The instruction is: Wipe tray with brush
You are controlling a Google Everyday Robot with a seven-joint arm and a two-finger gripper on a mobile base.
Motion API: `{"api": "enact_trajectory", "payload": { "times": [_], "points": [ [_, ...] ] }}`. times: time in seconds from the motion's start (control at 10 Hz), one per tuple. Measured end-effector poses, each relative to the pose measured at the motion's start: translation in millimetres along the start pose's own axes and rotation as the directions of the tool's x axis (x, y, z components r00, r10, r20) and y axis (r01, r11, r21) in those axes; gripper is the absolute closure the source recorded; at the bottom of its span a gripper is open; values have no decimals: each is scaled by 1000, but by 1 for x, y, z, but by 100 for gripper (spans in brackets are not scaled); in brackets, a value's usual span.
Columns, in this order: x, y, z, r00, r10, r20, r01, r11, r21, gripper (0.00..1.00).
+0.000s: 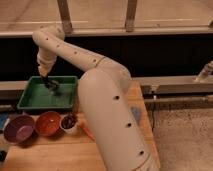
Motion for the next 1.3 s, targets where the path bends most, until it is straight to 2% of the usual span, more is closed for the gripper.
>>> {"api": "enact_trajectory", "payload": {
  "times": [0.2,0.4,0.7,0.9,1.1,1.3],
  "points": [
    [-19,3,24,999,-45,-4,45,998,-48,100],
    [-26,20,32,996,-88,-1,87,993,-78,100],
    [-27,58,8,989,-147,5,146,984,-102,100],
    [-9,75,-13,988,-157,-4,156,983,-99,100],
    [13,82,-31,991,-133,-24,130,988,-85,100],
    [32,77,-38,995,-91,-43,88,993,-75,100]
  ]
}}
